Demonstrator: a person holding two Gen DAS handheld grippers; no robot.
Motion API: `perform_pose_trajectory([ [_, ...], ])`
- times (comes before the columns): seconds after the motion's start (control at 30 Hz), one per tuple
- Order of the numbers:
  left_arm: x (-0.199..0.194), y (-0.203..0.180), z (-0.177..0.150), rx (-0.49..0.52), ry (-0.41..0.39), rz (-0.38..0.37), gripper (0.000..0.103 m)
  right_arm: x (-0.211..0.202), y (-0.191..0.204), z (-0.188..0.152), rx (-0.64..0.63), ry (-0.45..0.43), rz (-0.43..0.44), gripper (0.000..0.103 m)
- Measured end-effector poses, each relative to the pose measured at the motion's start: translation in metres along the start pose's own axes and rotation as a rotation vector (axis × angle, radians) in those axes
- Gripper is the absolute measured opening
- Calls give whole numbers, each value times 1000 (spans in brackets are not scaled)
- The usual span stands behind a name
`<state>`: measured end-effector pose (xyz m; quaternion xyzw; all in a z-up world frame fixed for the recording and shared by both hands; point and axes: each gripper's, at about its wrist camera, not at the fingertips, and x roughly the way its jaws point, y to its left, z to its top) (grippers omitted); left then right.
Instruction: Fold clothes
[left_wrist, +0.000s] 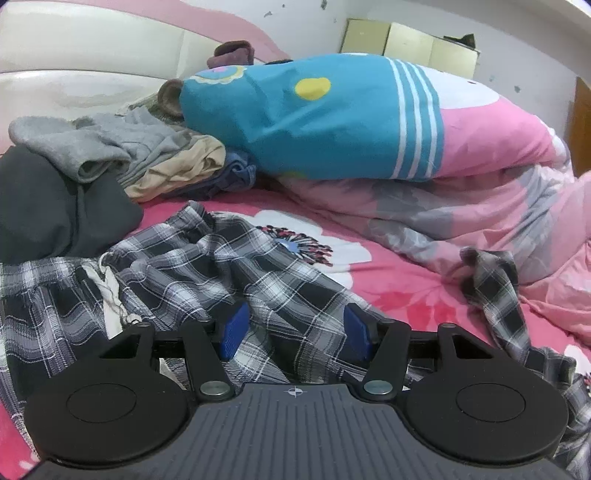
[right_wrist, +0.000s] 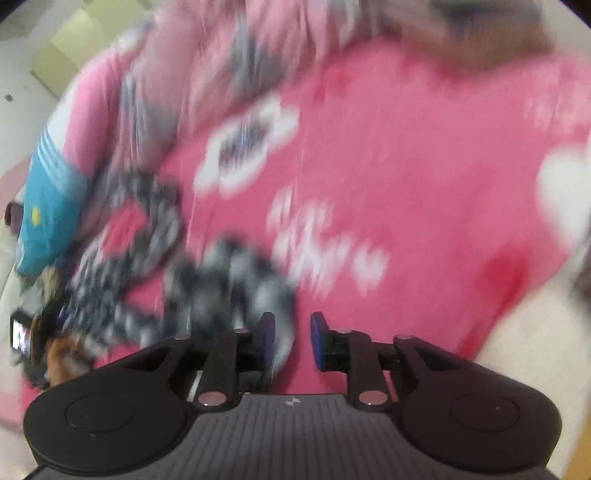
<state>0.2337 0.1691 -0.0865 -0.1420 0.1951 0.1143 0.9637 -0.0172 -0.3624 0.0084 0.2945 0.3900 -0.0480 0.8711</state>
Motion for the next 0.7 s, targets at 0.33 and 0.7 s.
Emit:
perform_pose_trajectory([
  [0.33,6,-16,-4,50,-9,-15,57,127,118,107,-432,-50,230,49],
  [0.7,23,-17,-3,22,48,-17,57,408,288,171,-672,62,244,63],
])
